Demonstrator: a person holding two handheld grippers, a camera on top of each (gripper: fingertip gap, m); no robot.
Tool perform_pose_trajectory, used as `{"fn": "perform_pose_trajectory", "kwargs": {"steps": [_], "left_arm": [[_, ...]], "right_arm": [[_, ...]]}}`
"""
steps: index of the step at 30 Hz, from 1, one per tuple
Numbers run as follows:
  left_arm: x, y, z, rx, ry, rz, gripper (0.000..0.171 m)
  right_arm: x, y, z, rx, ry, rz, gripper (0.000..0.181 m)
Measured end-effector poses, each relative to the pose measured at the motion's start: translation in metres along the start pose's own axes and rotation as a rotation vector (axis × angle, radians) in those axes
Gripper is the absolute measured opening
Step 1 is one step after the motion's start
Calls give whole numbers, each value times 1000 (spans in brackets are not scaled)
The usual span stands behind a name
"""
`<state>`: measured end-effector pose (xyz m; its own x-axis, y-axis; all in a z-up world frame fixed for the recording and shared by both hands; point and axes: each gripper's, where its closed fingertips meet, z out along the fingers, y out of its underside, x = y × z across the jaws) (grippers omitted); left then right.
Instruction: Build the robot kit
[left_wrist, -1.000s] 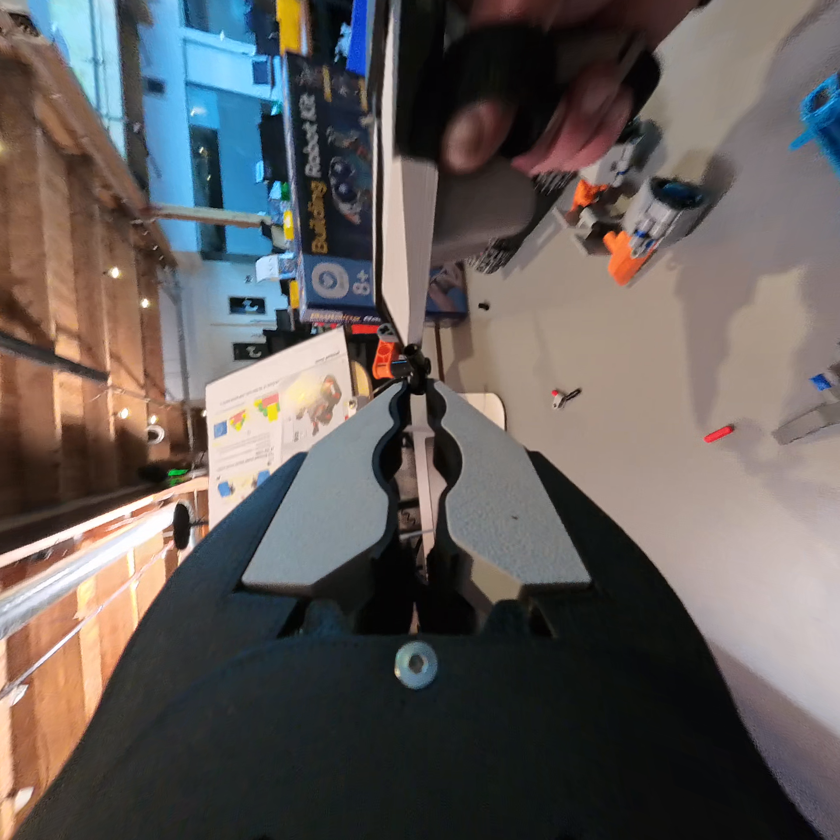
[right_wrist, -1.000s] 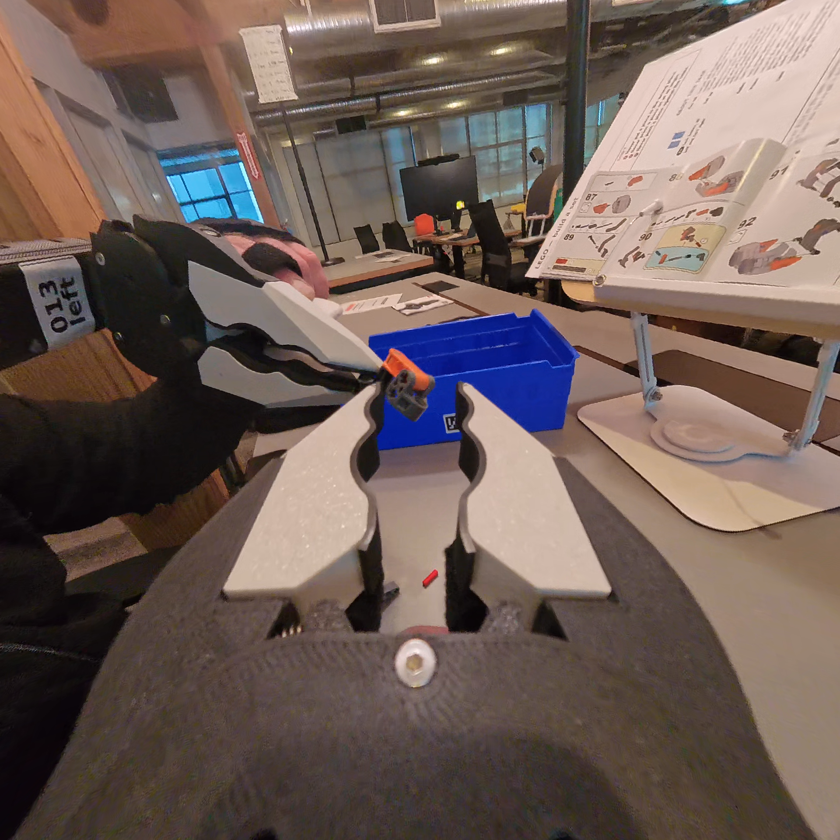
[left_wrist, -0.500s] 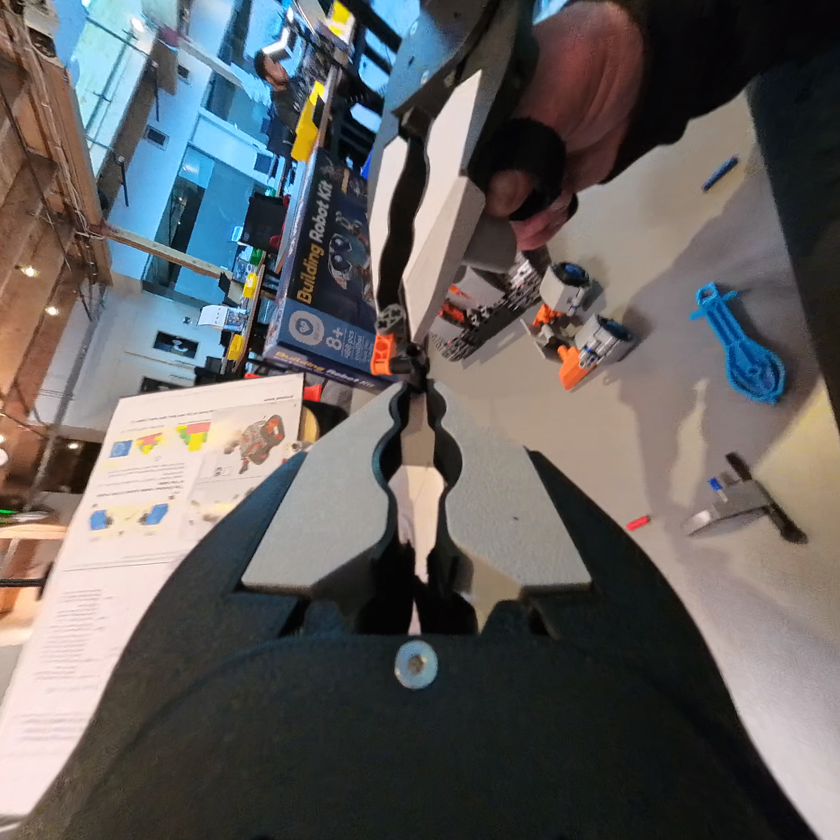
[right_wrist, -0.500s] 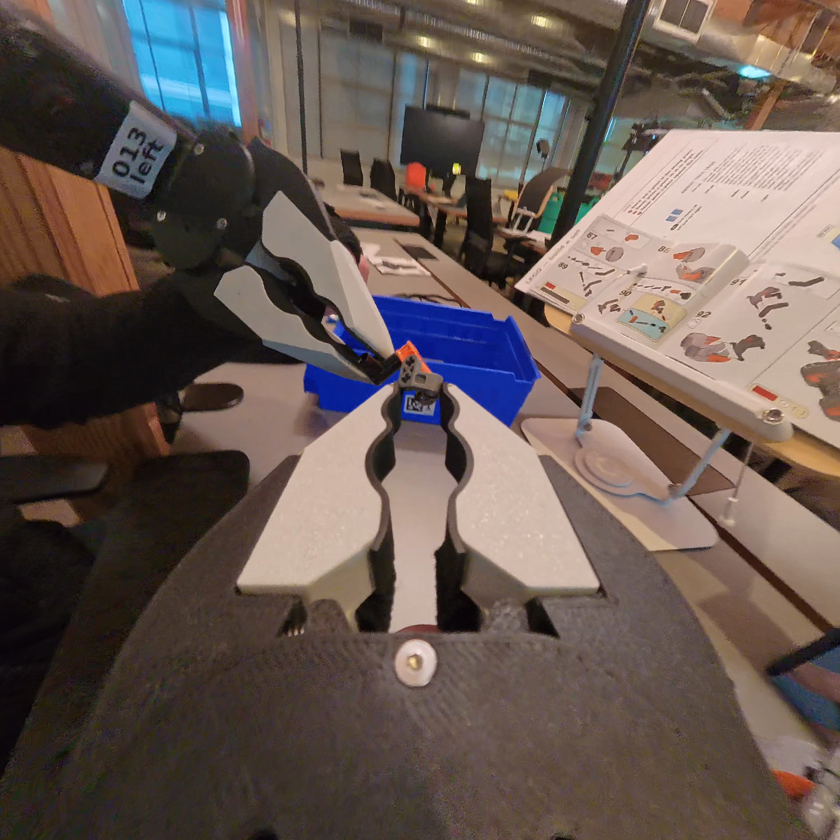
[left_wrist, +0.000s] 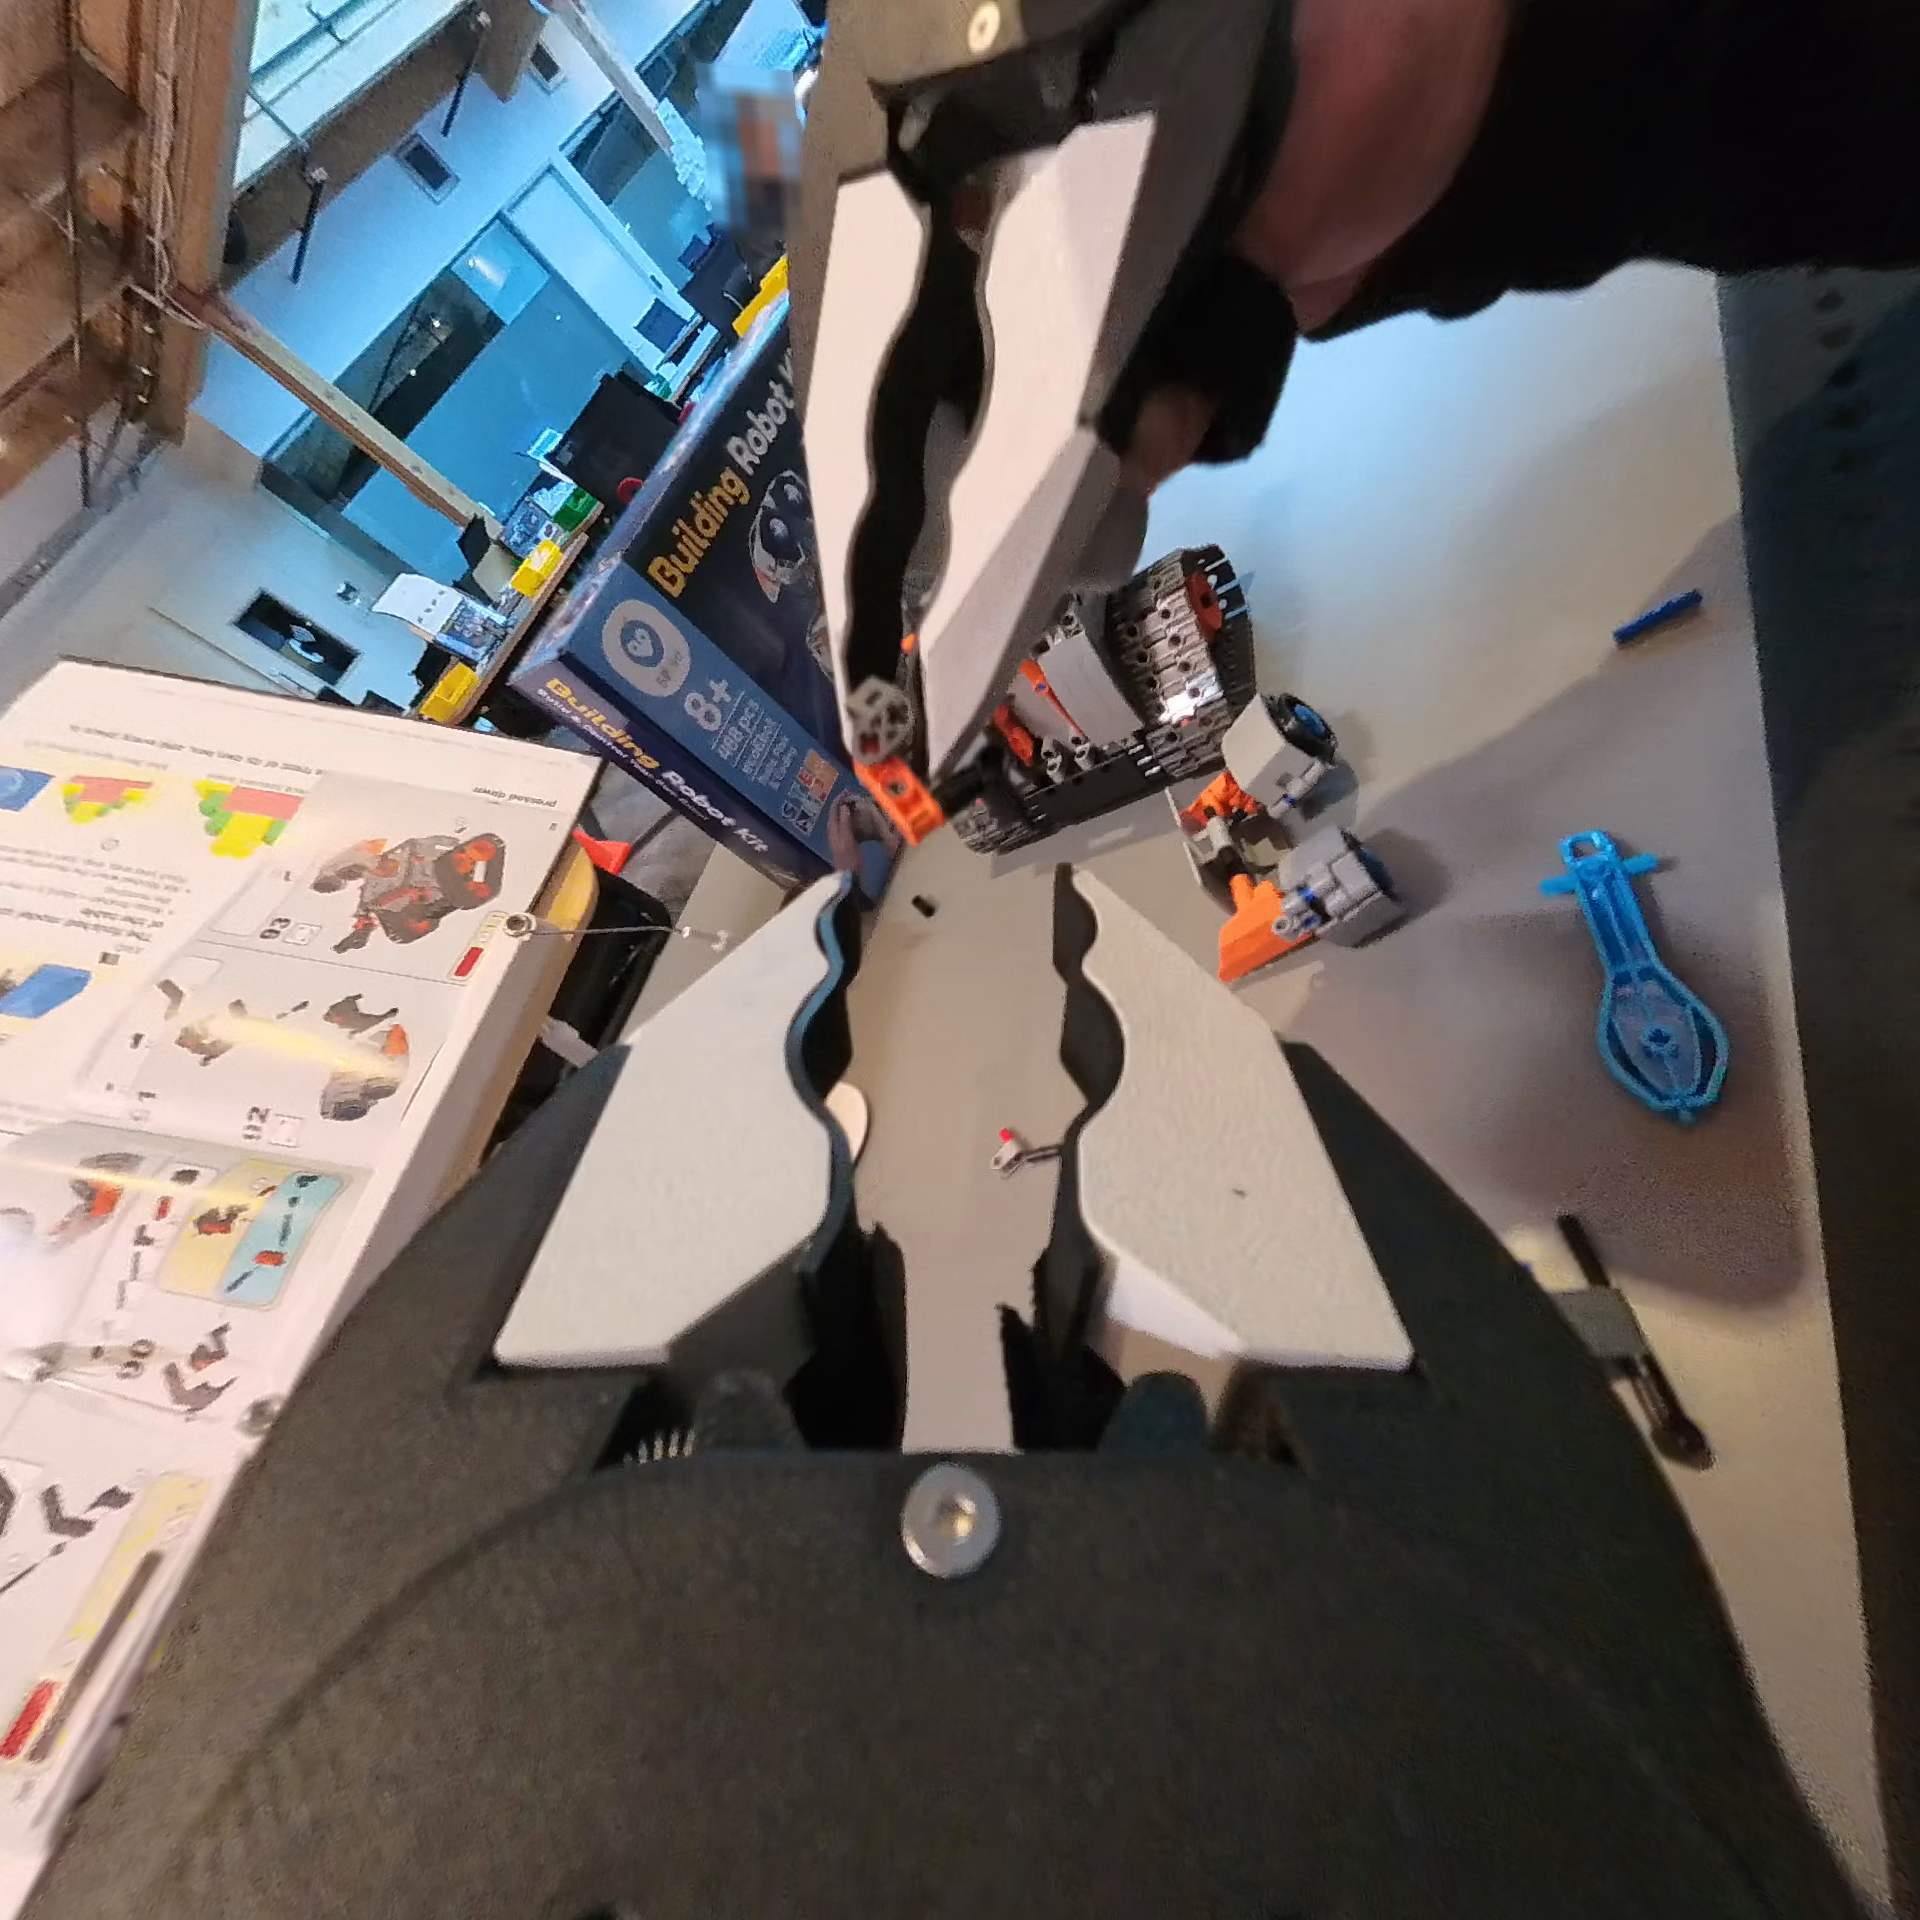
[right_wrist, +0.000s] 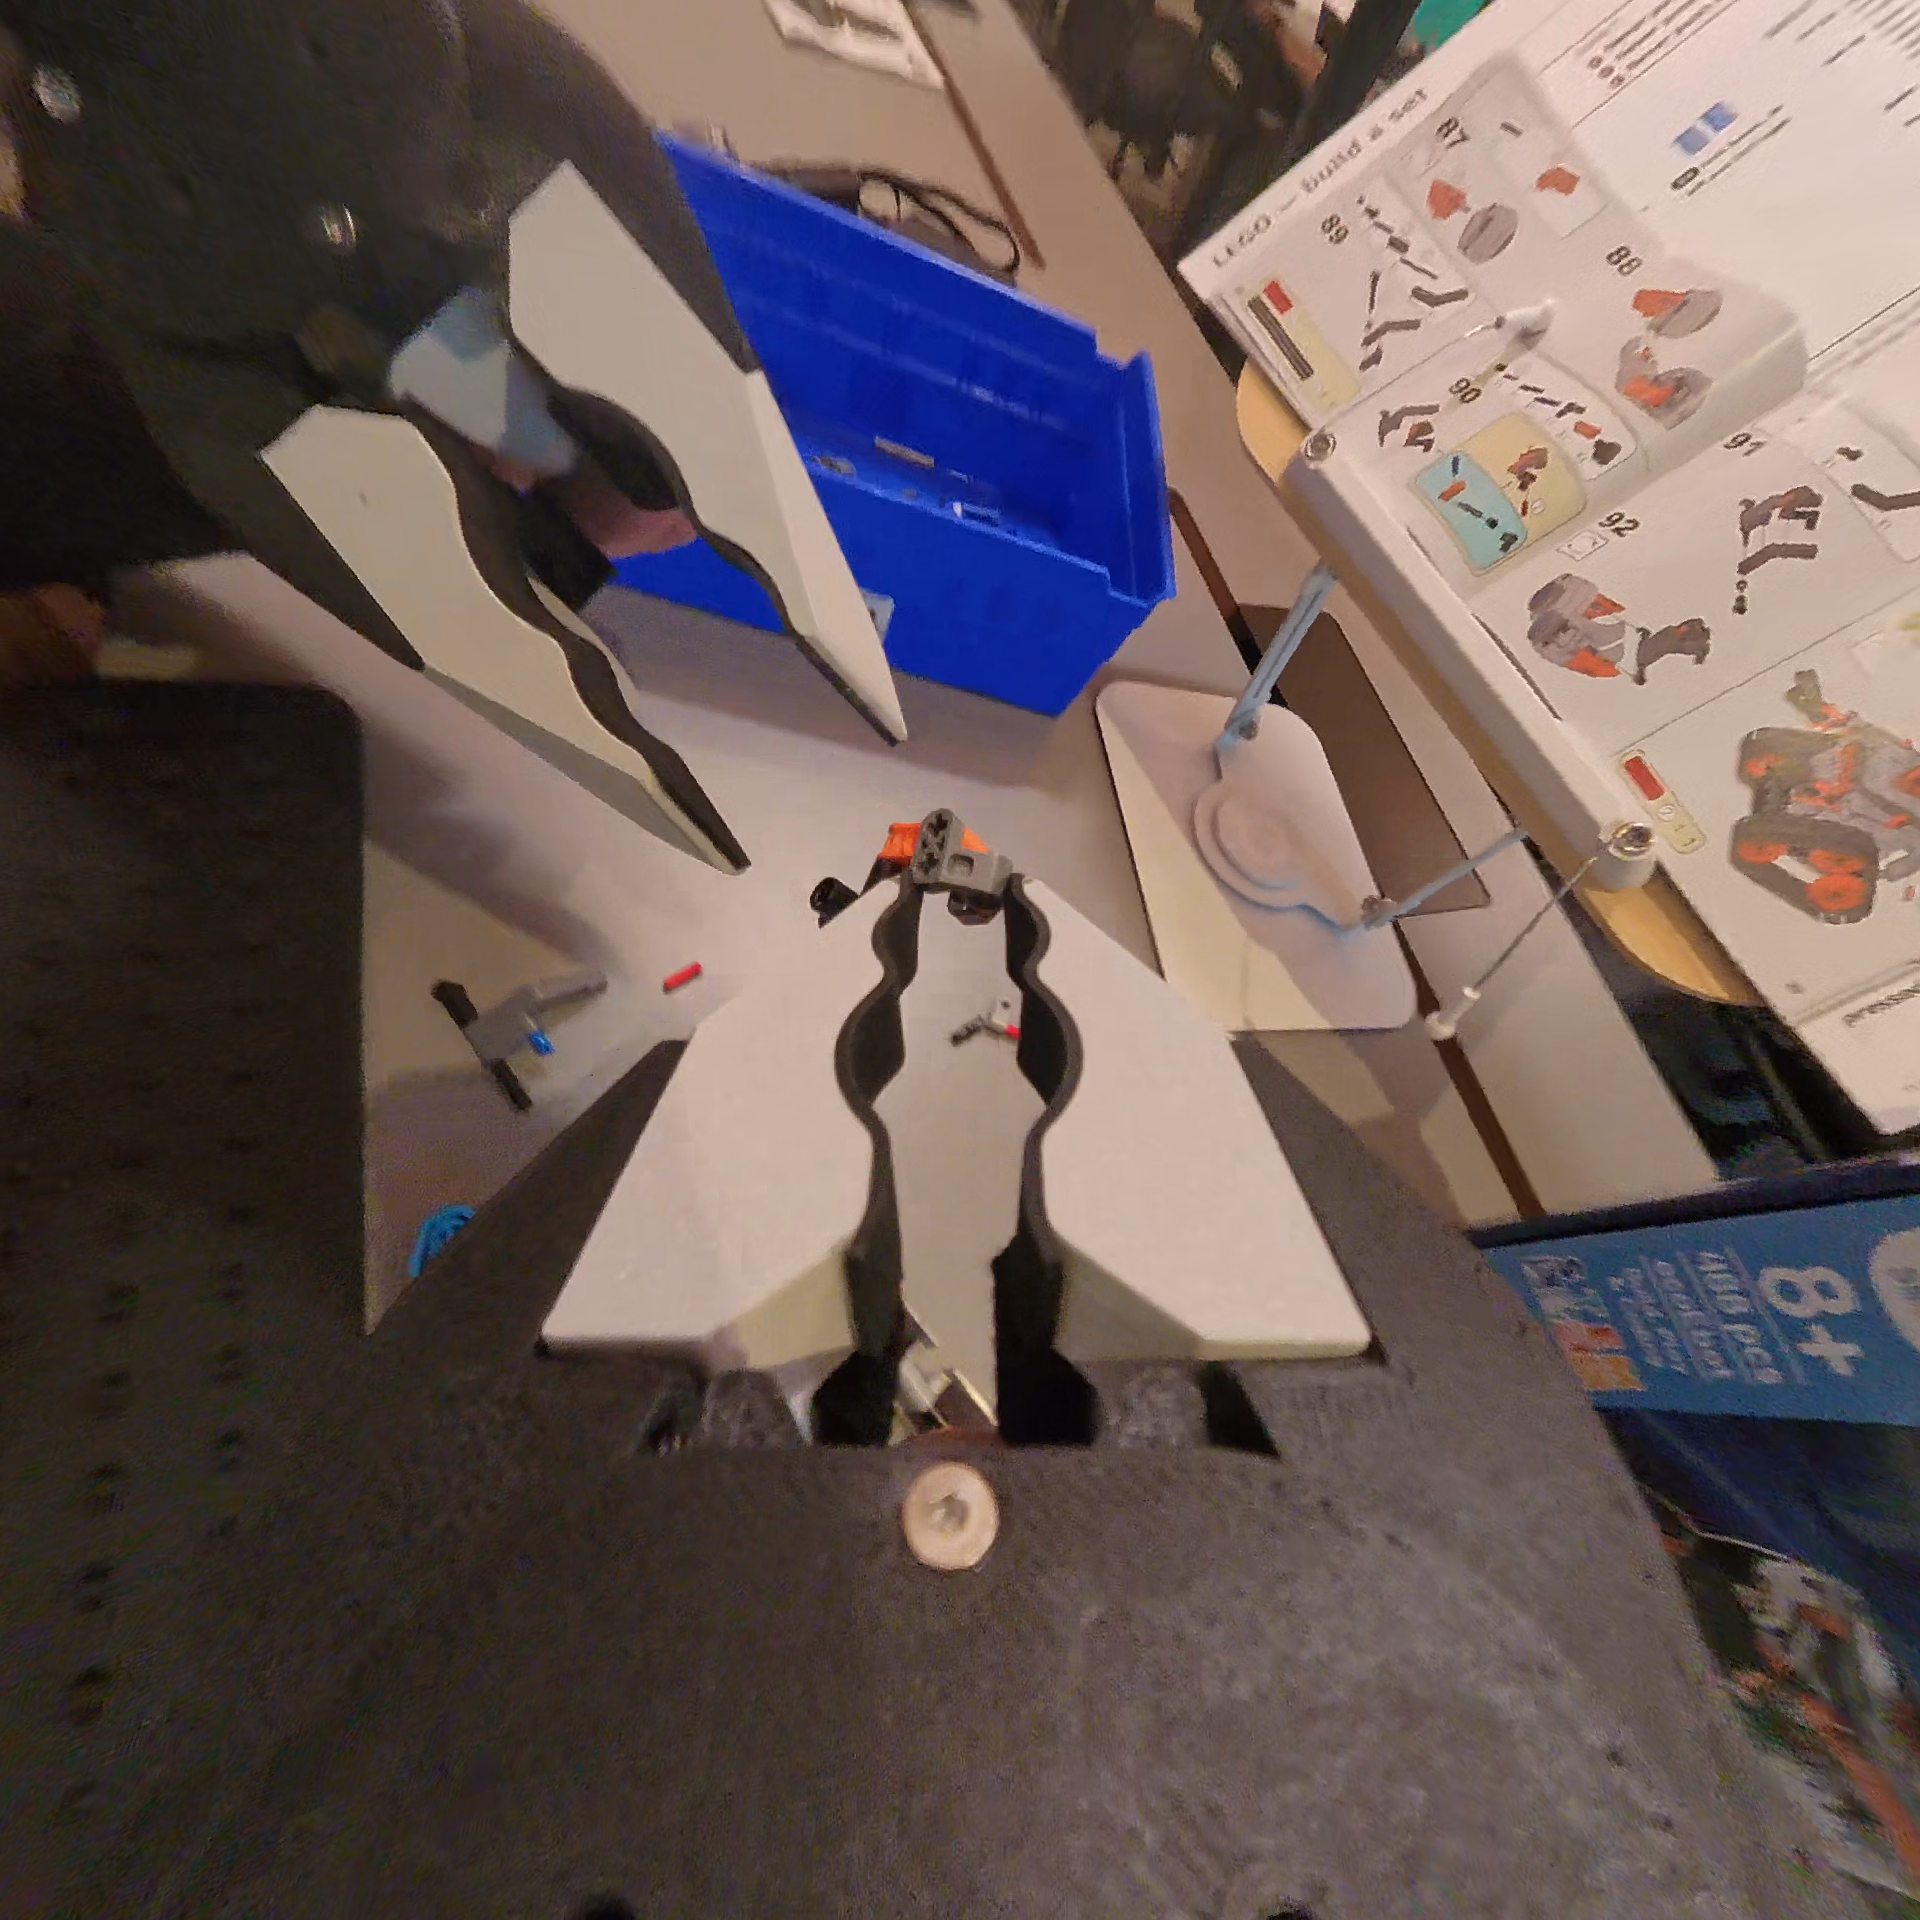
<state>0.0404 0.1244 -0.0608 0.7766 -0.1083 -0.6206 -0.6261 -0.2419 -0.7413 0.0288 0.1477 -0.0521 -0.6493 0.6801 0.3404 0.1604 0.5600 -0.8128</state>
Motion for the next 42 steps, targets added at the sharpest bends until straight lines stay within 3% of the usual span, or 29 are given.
{"fn": "perform_pose_trajectory", "kwargs": {"steps": [8,18,24,33,35,42], "left_arm": [[-5,-4,13,22,33,-136,45],[-2,19,37,-46,35,-225,45],[3,28,42,-27,67,-258,24],[4,37,40,-19,94,-245,16],[4,37,40,-14,91,-234,7],[5,33,36,49,130,-265,6]], "right_arm": [[10,16,12,-251,93,-192,15],[2,30,27,-438,-50,-248,15],[-4,34,31,-484,-203,-216,15],[-11,33,32,-492,-435,-140,15],[-14,33,30,-490,-493,-118,15],[-17,27,28,-458,-637,-50,13]]}}
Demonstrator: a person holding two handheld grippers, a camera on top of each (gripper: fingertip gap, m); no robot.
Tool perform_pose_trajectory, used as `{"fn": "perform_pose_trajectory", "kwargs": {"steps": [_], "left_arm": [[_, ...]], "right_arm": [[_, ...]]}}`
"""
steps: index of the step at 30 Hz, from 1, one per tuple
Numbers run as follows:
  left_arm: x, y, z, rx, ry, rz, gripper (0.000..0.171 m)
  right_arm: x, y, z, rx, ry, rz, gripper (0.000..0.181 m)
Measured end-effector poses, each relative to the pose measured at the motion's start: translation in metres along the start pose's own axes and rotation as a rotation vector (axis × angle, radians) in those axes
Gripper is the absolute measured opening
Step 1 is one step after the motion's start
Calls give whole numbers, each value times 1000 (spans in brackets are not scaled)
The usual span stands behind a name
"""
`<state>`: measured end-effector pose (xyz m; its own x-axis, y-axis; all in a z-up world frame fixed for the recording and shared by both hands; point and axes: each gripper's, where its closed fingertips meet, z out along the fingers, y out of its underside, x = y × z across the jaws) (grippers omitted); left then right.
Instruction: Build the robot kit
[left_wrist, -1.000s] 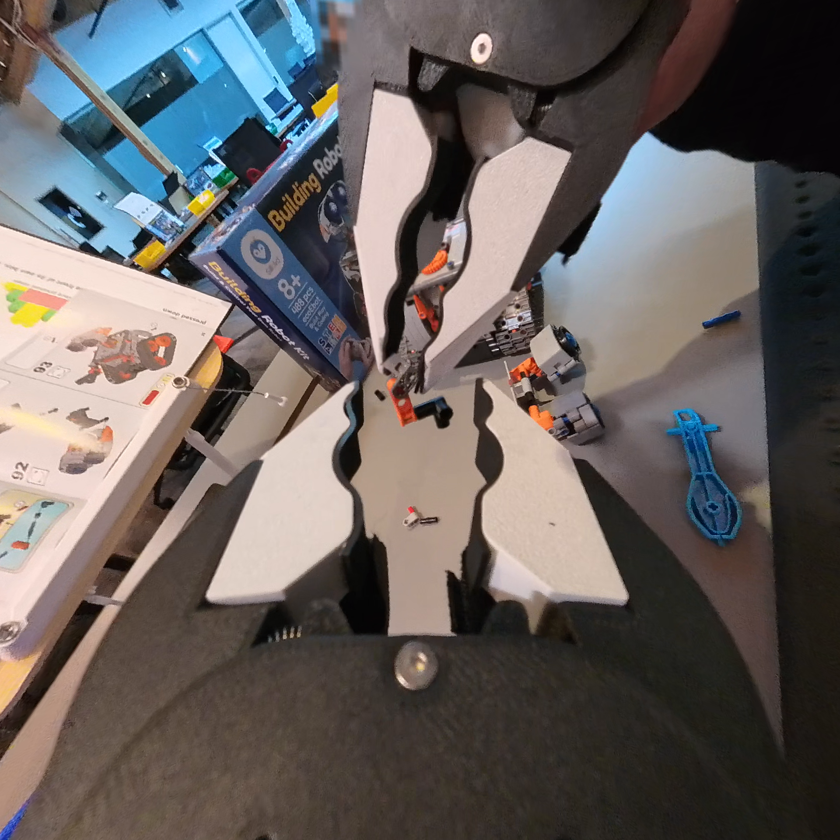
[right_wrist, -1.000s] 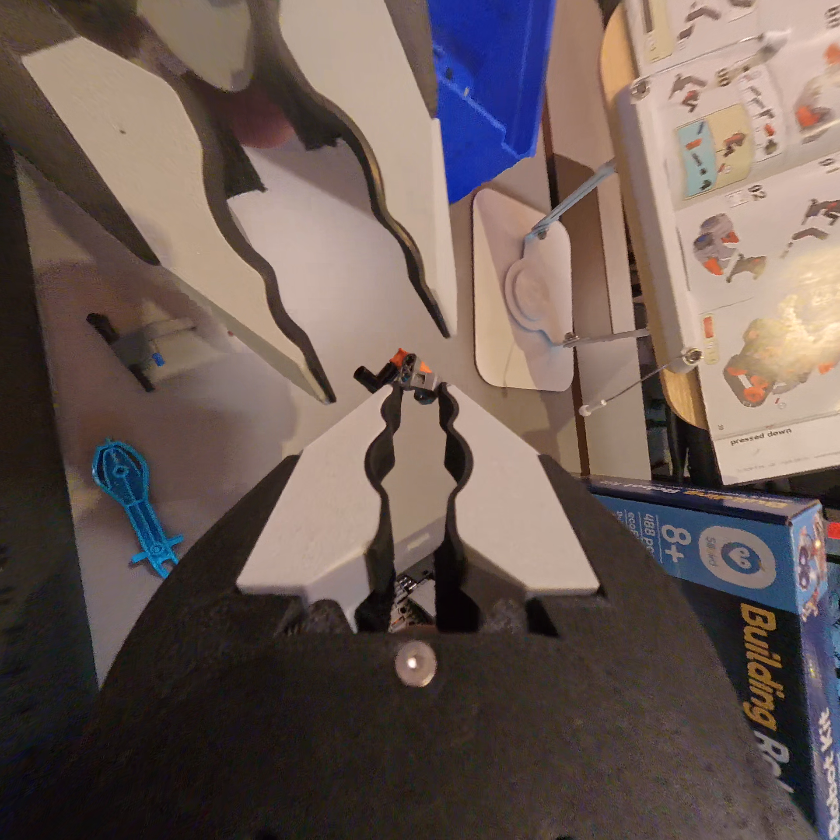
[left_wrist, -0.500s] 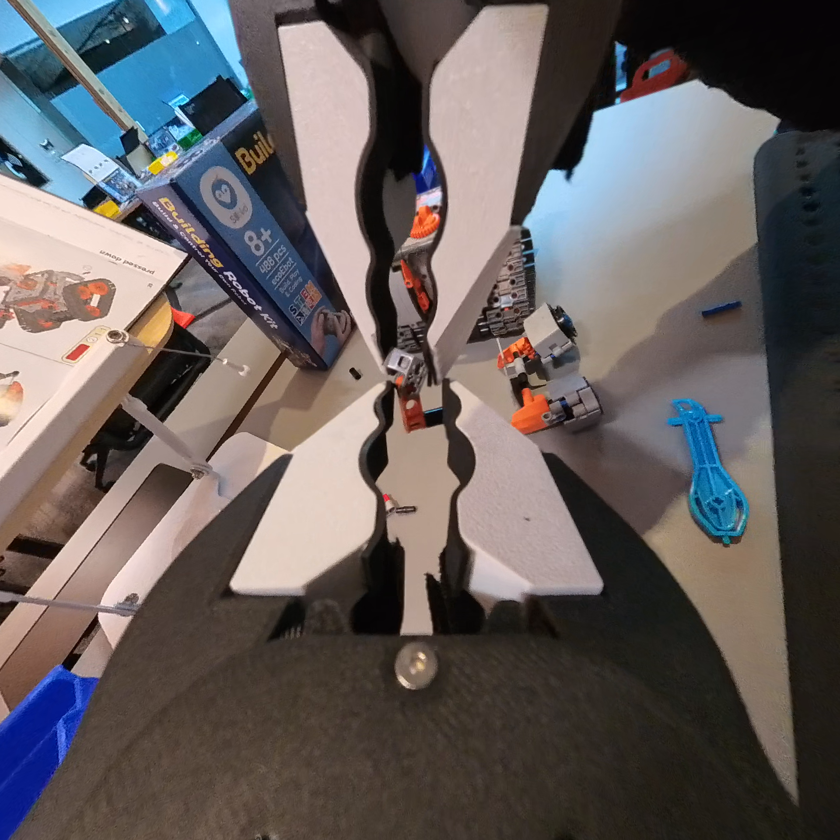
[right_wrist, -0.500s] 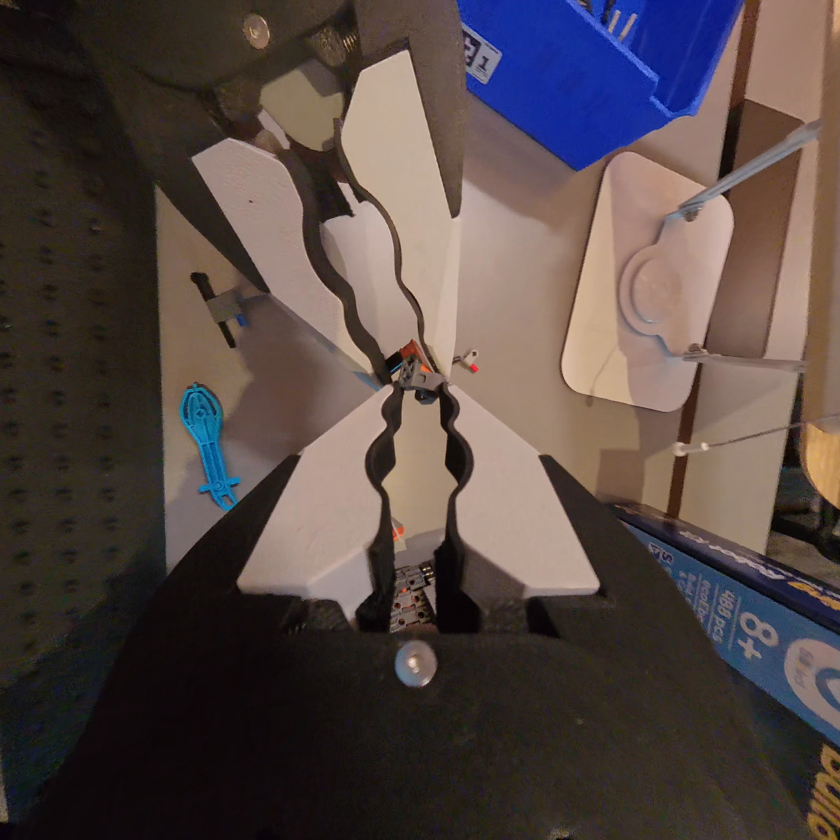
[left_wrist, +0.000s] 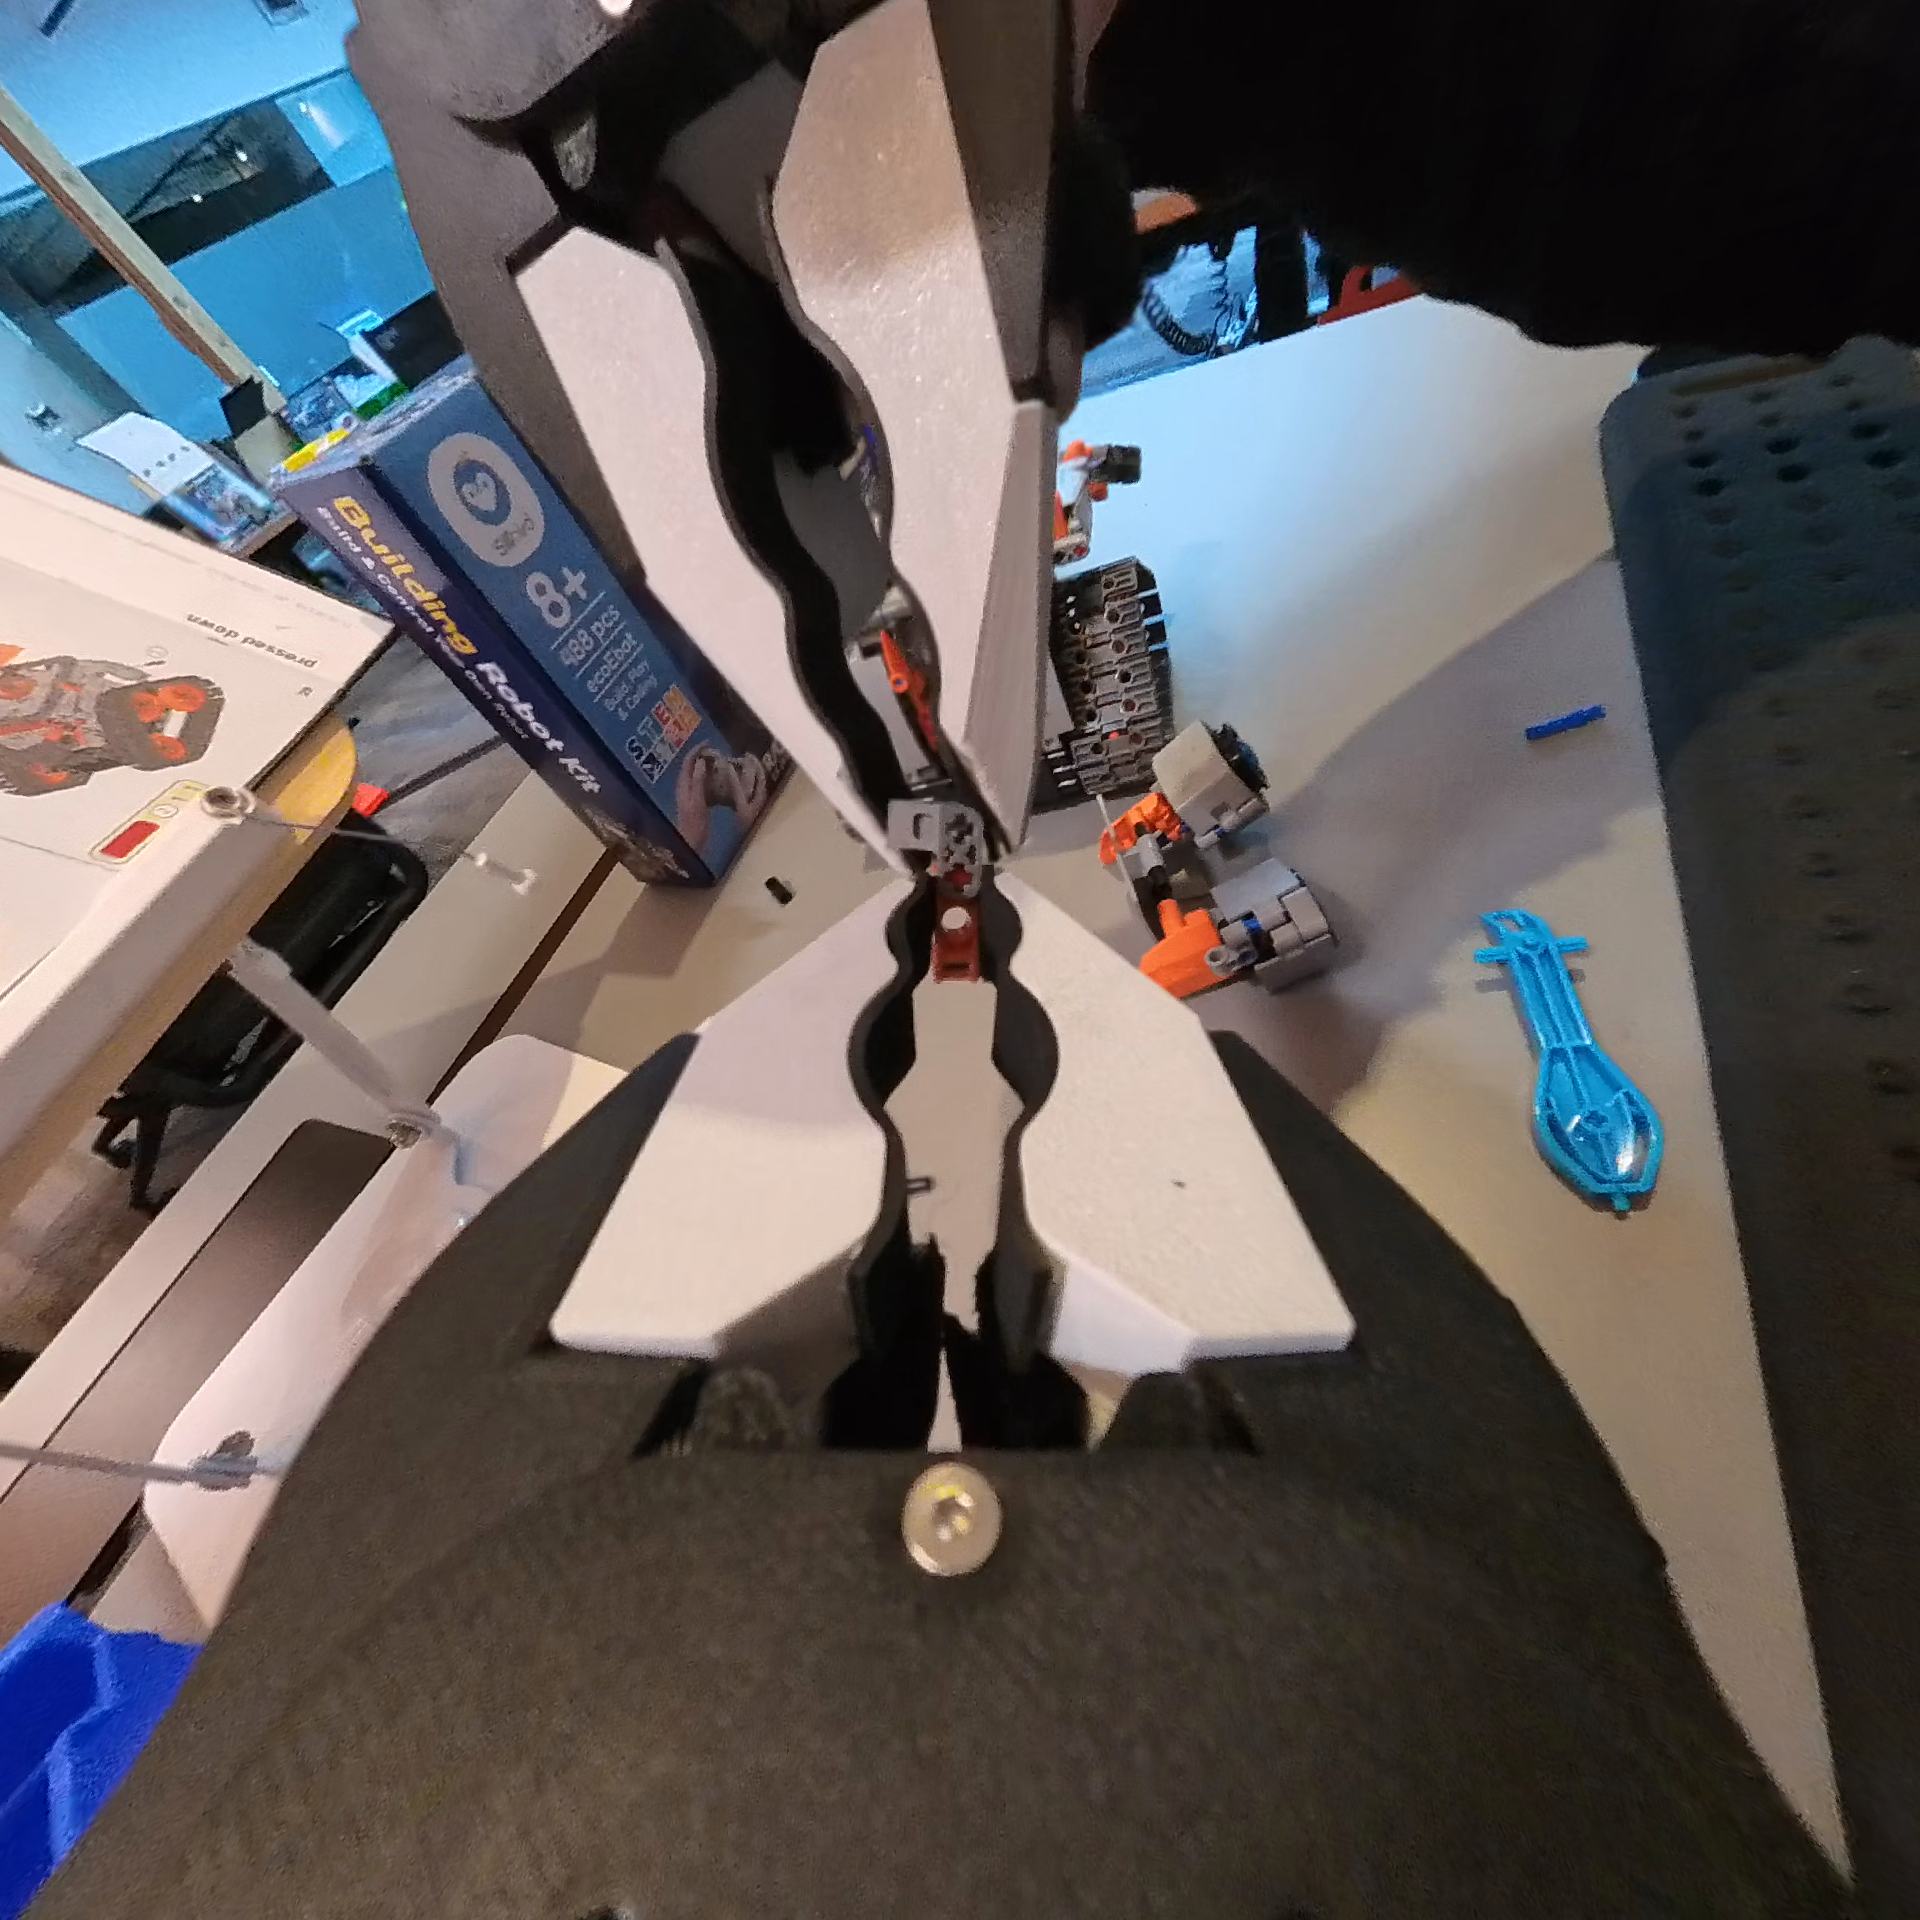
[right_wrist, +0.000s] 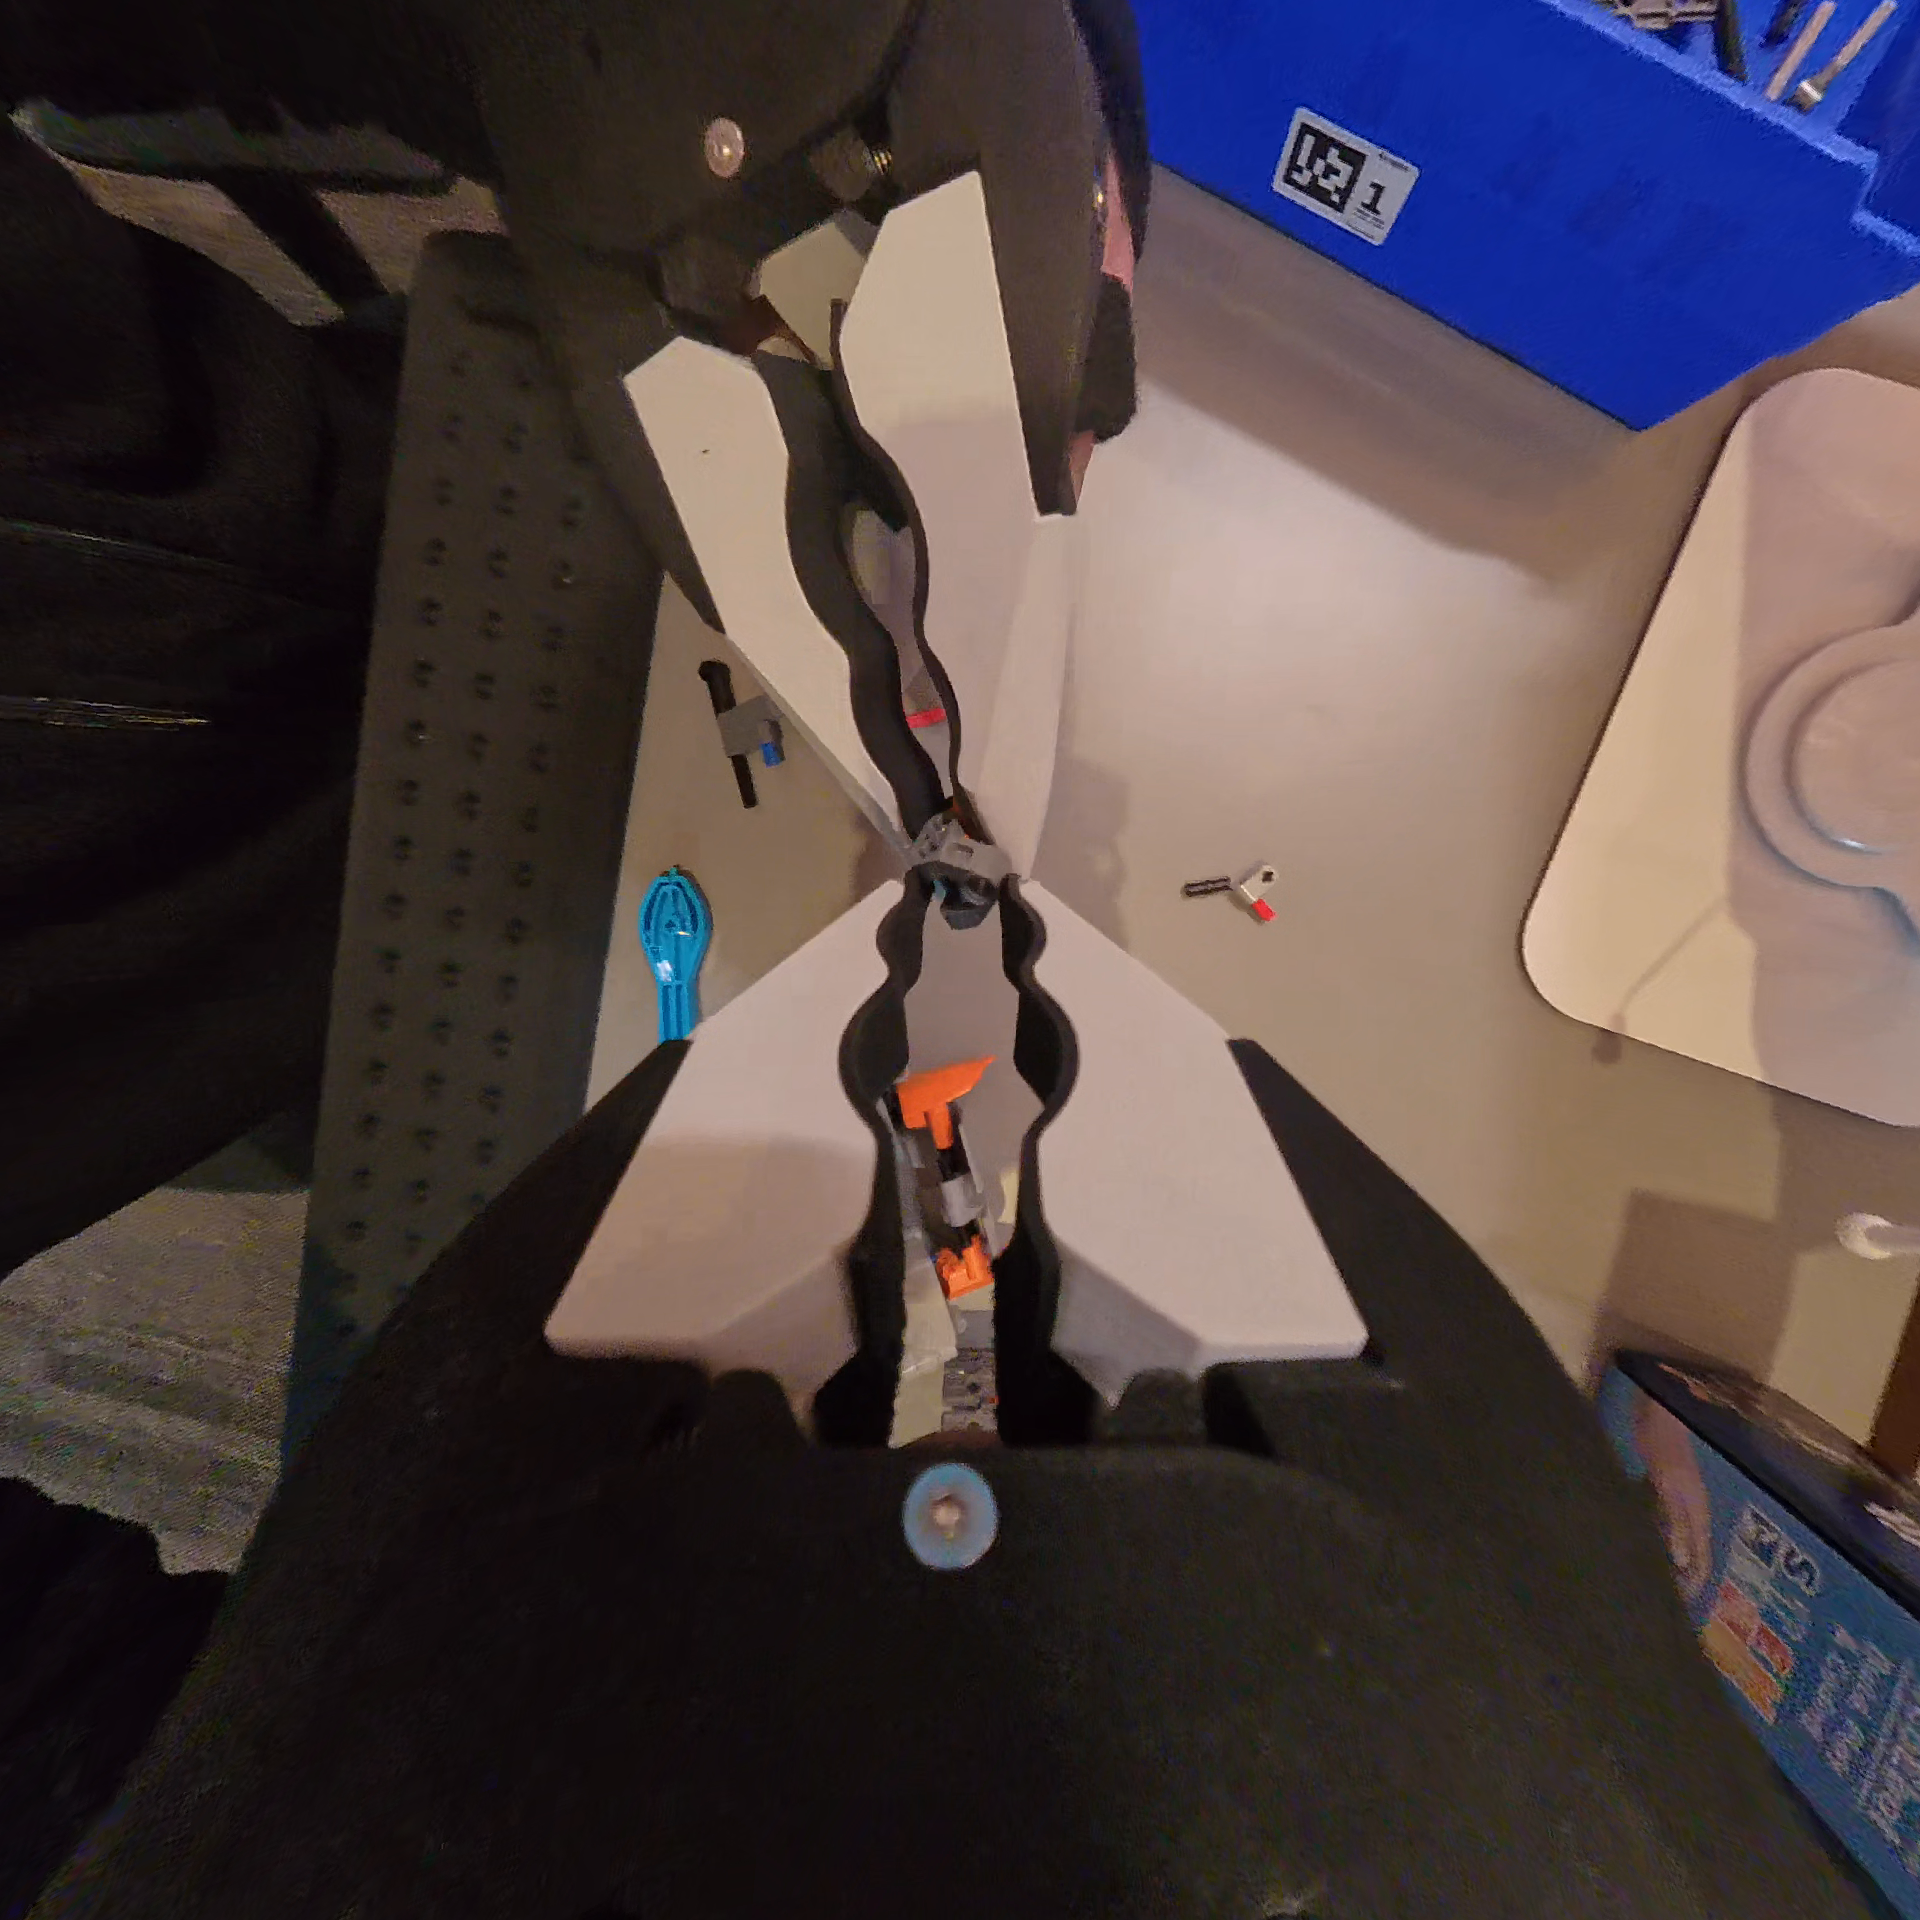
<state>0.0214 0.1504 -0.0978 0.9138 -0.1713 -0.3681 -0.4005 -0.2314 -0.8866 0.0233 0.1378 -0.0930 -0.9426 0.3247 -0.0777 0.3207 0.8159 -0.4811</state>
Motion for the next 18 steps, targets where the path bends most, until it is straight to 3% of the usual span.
{"fn": "perform_pose_trajectory", "kwargs": {"steps": [9,18], "left_arm": [[-2,-6,-5,88,15,-49,6],[-11,-18,-15,229,64,-226,6]], "right_arm": [[-1,-7,-5,45,-74,17,11],[11,-16,-22,204,18,57,24]]}}
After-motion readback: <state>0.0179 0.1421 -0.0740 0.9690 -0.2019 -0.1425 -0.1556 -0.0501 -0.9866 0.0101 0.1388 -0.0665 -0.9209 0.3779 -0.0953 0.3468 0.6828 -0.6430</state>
